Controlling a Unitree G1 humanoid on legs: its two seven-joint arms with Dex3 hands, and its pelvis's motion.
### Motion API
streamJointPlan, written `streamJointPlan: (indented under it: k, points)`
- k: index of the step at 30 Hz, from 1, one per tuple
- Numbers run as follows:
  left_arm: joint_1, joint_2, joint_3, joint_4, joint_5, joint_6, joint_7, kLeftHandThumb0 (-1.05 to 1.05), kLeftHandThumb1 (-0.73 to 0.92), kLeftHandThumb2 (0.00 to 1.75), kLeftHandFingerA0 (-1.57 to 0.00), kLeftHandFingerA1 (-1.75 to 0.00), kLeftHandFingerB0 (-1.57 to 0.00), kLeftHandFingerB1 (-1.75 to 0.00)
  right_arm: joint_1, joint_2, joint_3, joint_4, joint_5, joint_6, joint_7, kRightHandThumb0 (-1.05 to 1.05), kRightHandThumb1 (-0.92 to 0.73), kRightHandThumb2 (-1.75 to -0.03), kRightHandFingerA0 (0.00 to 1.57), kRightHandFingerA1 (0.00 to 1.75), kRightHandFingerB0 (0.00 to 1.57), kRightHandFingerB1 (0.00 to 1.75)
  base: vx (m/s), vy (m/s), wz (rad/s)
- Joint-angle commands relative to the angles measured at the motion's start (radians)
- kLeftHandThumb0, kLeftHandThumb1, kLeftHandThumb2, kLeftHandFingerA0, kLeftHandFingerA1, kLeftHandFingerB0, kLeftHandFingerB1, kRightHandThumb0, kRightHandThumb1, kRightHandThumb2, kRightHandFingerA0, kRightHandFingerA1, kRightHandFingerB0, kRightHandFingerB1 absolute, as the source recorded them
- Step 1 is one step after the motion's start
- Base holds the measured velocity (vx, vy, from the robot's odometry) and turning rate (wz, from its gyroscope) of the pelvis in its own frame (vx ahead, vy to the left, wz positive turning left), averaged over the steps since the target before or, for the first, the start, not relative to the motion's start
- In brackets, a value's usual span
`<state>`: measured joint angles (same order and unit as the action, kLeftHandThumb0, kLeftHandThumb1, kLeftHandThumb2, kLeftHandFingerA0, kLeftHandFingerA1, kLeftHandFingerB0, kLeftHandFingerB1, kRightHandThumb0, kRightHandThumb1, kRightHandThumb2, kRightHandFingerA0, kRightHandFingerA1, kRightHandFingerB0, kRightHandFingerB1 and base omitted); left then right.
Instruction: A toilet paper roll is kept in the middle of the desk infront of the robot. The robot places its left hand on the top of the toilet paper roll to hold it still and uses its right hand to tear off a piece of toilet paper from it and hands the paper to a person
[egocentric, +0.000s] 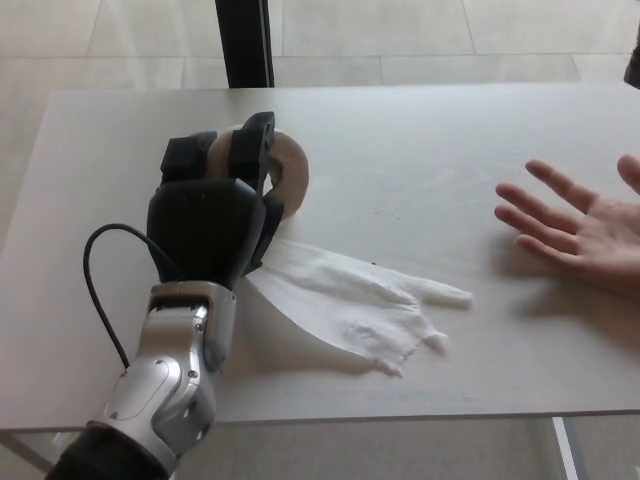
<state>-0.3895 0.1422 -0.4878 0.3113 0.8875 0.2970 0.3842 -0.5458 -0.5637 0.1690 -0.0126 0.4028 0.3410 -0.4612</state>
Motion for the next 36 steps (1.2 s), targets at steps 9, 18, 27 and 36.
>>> streamJointPlan:
  k: [9,18,27,36]
  points:
    - [0.161,0.125,0.015,0.042,-0.039,0.106,-0.239,-0.36,0.73,0.75,-0.02,-0.69,-0.12,-0.56,0.122,-0.458,0.414,0.139,-0.661,-0.25,0.349,-0.21,-0.71,-0.67,0.84,1.6,0.71,1.09,0.0,0.0,0.0]
    - [0.178,0.136,0.025,0.031,-0.049,0.099,-0.227,-0.34,0.72,0.78,-0.03,-0.67,-0.14,-0.55,0.041,-0.401,0.564,0.289,-0.747,-0.26,0.336,-0.28,-0.72,-0.6,0.87,1.11,0.71,0.57,0.0,0.0,0.0]
    - [0.176,0.137,0.016,0.023,-0.041,0.108,-0.236,-0.35,0.74,0.79,-0.04,-0.66,-0.13,-0.55,-0.061,-0.361,0.661,0.367,-0.85,-0.3,0.315,-0.24,-0.65,-0.6,0.77,1.39,0.78,0.77,0.0,0.0,0.0]
    - [0.177,0.139,0.013,0.021,-0.034,0.128,-0.254,-0.36,0.74,0.81,-0.02,-0.65,-0.12,-0.55,-0.12,-0.379,0.727,0.29,-0.921,-0.221,0.426,-0.44,-0.67,-0.61,0.42,0.65,0.41,0.38,0.0,0.0,0.0]
